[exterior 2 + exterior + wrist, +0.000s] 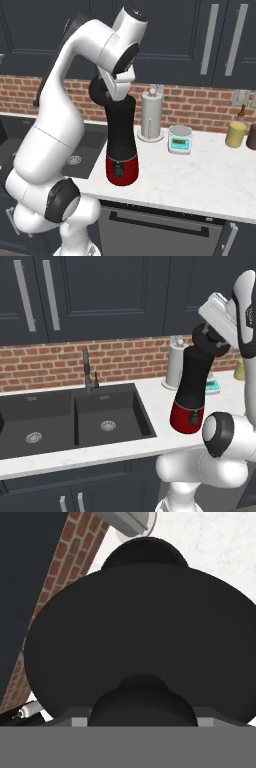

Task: Close the lid blender by securely placing the lid on top.

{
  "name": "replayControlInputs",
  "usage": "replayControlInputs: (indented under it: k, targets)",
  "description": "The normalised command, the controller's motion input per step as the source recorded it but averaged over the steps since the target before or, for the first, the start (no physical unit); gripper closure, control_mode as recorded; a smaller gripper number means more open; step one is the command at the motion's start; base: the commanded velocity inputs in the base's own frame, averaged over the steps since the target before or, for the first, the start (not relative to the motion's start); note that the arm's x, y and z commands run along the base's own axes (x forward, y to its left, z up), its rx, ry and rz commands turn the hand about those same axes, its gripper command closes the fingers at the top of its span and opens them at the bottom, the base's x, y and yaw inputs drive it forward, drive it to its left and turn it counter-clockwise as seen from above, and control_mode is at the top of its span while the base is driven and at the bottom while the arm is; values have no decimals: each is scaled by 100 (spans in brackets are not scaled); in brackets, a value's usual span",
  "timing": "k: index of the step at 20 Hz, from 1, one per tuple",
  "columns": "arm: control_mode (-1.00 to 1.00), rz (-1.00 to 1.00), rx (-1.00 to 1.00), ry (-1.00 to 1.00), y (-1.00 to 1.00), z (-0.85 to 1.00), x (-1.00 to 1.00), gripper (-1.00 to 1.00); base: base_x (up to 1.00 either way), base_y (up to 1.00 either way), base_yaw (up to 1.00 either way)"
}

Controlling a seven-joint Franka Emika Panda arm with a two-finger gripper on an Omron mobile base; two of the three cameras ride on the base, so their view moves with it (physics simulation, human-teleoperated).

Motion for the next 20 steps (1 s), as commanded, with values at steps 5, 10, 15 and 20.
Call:
replayControlInputs:
  k: [5,10,15,20]
  targets:
    - [-100,0,0,7,6,0,34,100,0,0,0]
    - [-100,0,0,9,-2,-3,24,100,0,0,0]
    - [-100,0,0,10,-10,-16,14,100,0,0,0]
    - [-100,0,1,8,-7,-24,14,100,0,0,0]
